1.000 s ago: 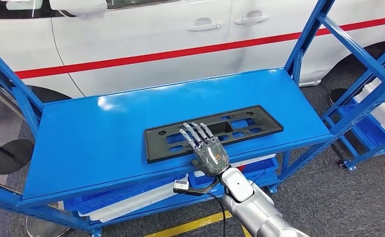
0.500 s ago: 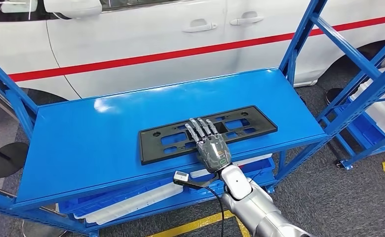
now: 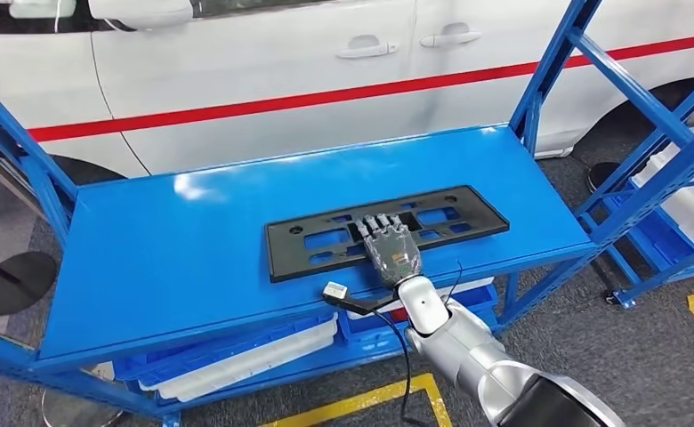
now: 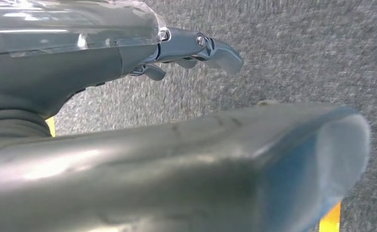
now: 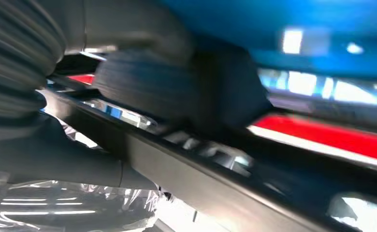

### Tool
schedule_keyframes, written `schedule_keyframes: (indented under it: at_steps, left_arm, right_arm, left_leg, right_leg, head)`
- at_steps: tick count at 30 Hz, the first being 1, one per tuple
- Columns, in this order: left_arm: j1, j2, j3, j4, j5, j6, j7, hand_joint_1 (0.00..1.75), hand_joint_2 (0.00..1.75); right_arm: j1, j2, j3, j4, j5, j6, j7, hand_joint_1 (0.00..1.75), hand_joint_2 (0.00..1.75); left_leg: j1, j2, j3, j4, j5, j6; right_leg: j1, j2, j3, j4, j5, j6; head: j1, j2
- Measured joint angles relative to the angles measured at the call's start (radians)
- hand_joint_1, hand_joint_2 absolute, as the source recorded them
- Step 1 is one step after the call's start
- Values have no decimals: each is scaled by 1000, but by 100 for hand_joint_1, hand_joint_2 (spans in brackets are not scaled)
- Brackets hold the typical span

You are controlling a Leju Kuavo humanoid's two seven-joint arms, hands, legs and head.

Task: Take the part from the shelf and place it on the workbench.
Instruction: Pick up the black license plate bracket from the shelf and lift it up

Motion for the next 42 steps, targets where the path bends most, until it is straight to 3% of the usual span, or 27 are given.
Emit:
schedule_keyframes:
  at_steps: [4, 7, 9, 10, 13, 15, 19, 21, 23, 24, 25, 26, 28, 29, 30, 32, 35, 36, 39, 40, 41, 42]
  left_arm:
    - [1, 0, 0, 0, 1, -1, -1, 0, 0]
    - [2, 1, 0, 0, 2, -1, -5, 0, 0]
    - [4, 1, 0, 0, 2, -1, -7, 0, 0]
    - [6, 1, 0, 0, 2, -1, -8, 0, 0]
    - [4, 3, 0, 0, 2, -5, -17, 0, 0]
    - [3, 4, 0, 0, 2, -13, -31, 0, 0]
    - [4, 6, 0, 0, 1, -27, -77, 0, 175]
    - [4, 6, 0, 0, 2, -34, -106, 0, 175]
    - [6, 6, 0, 0, 3, -39, -127, 0, 175]
    - [7, 6, 0, 0, 3, -41, -131, 0, 175]
    - [8, 7, 1, 0, 3, -43, -133, 0, 175]
    - [8, 7, 1, 0, 4, -44, -133, 0, 175]
    - [7, 6, 2, 0, 8, -46, -133, 0, 175]
    - [7, 6, 2, 0, 10, -49, -133, 0, 175]
    - [6, 6, 3, 0, 13, -53, -135, 0, 175]
    - [6, 6, 9, 0, 28, -73, -140, 0, 175]
    - [4, 9, 29, 0, 70, -124, -148, 0, 175]
    - [2, 10, 36, 0, 78, -135, -150, 0, 175]
    - [2, 12, 50, 0, 88, -162, -168, 0, 175]
    - [3, 12, 54, 0, 91, -173, -179, 0, 175]
    - [3, 14, 59, 0, 94, -185, -191, 0, 175]
    - [3, 16, 62, 0, 99, -194, -201, 0, 175]
  right_arm:
    - [-8, -1, 7, 37, 0, -1, 6, 169, 175]
    - [-10, -1, 15, 61, 0, -2, 6, 168, 175]
    - [-12, 0, 22, 75, 0, -3, 3, 169, 175]
    - [-14, 0, 23, 78, 0, -3, 1, 168, 175]
    - [-22, 1, 24, 85, -2, -4, -12, 165, 175]
    - [-26, 2, 23, 87, -2, -6, -25, 166, 175]
    - [-26, 1, 13, 83, -2, -6, -57, 165, 175]
    - [-19, 1, 2, 69, -2, -6, -80, 166, 175]
    - [-3, 0, -12, 46, -1, -6, -108, 166, 175]
    - [6, -1, -20, 31, -2, -6, -123, 166, 175]
    - [15, -1, -29, 15, -3, -6, -140, 166, 175]
    - [22, -1, -39, -2, -7, -6, -159, 166, 175]
    - [36, -1, -62, -44, -31, -6, -211, 166, 175]
    - [44, -1, -74, -68, -56, -6, -250, 166, 175]
    - [54, 1, -89, -99, -99, -6, -310, 166, 175]
    - [77, 7, -133, -168, -247, -1, -490, 166, 175]
    - [107, 20, -197, -301, -631, 35, -817, 166, 175]
    - [115, 24, -205, -345, -749, 49, -871, 166, 175]
    - [142, 29, -220, -447, -926, 105, -905, 166, 175]
    - [159, 24, -222, -490, -987, 145, -927, 166, 175]
    - [176, 15, -217, -548, -1084, 197, -950, 166, 175]
    - [193, 4, -207, -617, -1197, 251, -967, 166, 175]
  left_leg:
    - [-3, 2, -6, 15, -15, -21]
    - [-1, 3, -74, 169, -98, -29]
    - [0, 3, -113, 251, -120, -32]
    - [0, 4, -108, 241, -103, -34]
    - [3, 4, -27, 75, -21, -34]
    - [2, 2, 0, 19, -13, -22]
    - [1, 2, -1, 15, -6, 3]
    - [4, 4, -4, 12, -2, 10]
    - [4, 4, -8, 13, 0, 13]
    - [4, 4, -9, 13, 0, 13]
    - [4, 4, -9, 13, 0, 13]
    - [3, 4, -8, 13, 0, 12]
    - [3, 3, -7, 13, -2, 10]
    - [1, 2, -8, 13, -2, 6]
    - [1, 2, -10, 13, -2, 2]
    - [1, 2, -13, 10, 0, -10]
    - [1, 3, -20, 39, -25, -25]
    - [1, 4, -38, 84, -52, -28]
    - [2, 4, -119, 263, -133, -35]
    - [3, 4, -127, 282, -131, -39]
    - [6, 4, -117, 262, -110, -41]
    - [8, 4, -90, 207, -77, -43]
  right_leg:
    - [-5, -2, 12, -28, 14, -13]
    - [-7, -6, 19, -38, 16, -21]
    - [-6, -6, 17, -31, 12, -23]
    - [-6, -5, 17, -27, 10, -23]
    - [-7, -1, 14, -4, -3, -11]
    - [-4, 2, 8, 9, -9, -1]
    - [-6, 5, -1, 25, -19, 16]
    - [-11, 3, -36, 105, -71, 27]
    - [-14, 2, -97, 235, -131, 36]
    - [-15, 2, -118, 279, -142, 38]
    - [-16, 2, -122, 288, -133, 38]
    - [-16, 2, -108, 257, -107, 35]
    - [-13, 2, -46, 125, -39, 22]
    - [-9, 2, -19, 65, -19, 15]
    - [-5, 2, -4, 28, -10, 9]
    - [0, 3, 1, 8, -11, 2]
    - [-8, 0, 15, -15, -3, -13]
    - [-11, -2, 21, -22, -1, -18]
    - [-9, -5, 23, -23, -2, -24]
    - [-9, -5, 23, -21, -3, -24]
    - [-10, -4, 22, -18, -4, -22]
    - [-11, -3, 21, -12, -8, -19]
  head:
    - [0, 0]
    - [-1, 0]
    - [0, 0]
    - [-1, 0]
    - [-1, 0]
    - [0, 0]
    - [0, 0]
    - [0, 0]
    - [0, 0]
    - [0, 0]
    - [0, 0]
    - [0, 0]
    - [0, 0]
    - [0, 0]
    - [0, 0]
    - [0, 0]
    - [0, 0]
    - [0, 0]
    - [0, 0]
    - [0, 0]
    - [0, 0]
    - [0, 0]
